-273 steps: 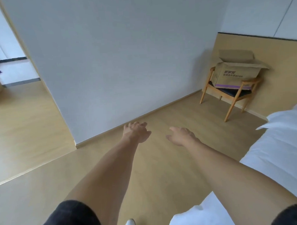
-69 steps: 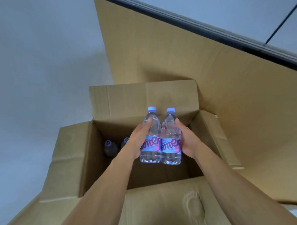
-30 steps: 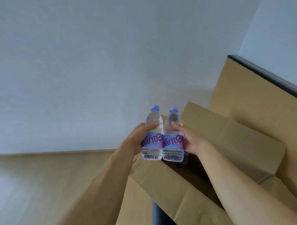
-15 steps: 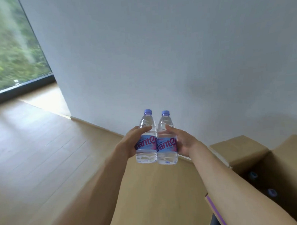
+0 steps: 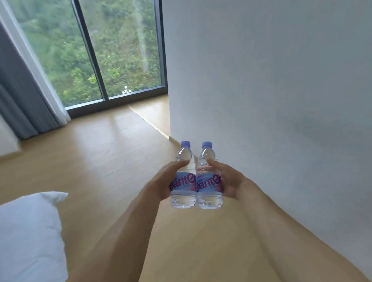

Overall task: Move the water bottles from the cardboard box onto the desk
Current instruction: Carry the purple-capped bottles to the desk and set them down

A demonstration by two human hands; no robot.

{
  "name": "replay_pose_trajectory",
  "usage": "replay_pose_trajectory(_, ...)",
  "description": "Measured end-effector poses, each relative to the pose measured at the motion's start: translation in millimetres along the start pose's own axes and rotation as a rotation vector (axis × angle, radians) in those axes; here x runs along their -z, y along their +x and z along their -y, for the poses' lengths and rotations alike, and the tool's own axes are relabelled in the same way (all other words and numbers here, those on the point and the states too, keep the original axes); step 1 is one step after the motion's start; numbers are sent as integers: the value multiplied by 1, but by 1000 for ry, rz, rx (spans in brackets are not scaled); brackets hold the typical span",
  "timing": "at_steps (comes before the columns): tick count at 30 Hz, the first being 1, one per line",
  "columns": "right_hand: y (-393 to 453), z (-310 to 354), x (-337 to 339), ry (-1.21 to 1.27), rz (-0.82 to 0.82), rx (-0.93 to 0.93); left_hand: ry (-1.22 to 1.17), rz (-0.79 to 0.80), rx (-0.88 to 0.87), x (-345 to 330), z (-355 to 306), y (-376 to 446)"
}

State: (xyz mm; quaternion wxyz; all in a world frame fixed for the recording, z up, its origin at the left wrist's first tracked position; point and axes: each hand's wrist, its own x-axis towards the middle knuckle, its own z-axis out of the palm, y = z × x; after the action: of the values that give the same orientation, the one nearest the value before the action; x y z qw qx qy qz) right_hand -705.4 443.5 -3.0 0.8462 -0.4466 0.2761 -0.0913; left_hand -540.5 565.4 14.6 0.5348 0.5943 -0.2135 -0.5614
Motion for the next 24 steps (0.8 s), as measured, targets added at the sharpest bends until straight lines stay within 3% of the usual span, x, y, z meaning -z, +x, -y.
replay_pose_trajectory(5,69,7,-34,-133,113,-53,-29,-108,-61,60,-8,4)
replay_pose_trajectory(15,215,43,-76,-255,174,-147,-56,-369,-98,156,-51,63)
replay_pose_trajectory(24,342,106,-86,-336,284,-228,-210,-447,-57,203,-107,142)
